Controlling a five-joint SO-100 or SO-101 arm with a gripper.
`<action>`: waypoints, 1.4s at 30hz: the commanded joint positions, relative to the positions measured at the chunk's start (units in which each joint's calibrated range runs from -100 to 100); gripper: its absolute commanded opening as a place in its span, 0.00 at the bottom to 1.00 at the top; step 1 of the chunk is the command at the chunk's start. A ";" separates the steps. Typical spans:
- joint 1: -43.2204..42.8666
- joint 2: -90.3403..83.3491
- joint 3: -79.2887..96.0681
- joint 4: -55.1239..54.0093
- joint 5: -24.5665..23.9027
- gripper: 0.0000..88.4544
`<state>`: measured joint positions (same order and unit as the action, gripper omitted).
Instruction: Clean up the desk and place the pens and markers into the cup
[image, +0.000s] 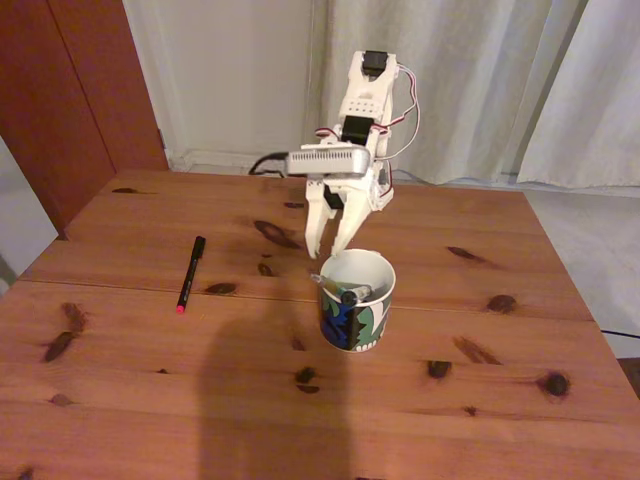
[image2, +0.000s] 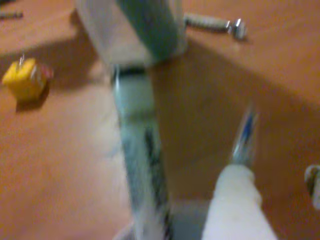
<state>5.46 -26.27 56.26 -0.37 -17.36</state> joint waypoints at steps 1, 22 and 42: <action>1.81 -0.83 -7.12 -0.96 0.91 0.12; 22.08 2.81 -20.56 45.15 20.30 0.12; 31.81 34.50 -44.81 45.75 33.86 0.12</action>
<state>36.93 6.44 18.13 45.25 15.31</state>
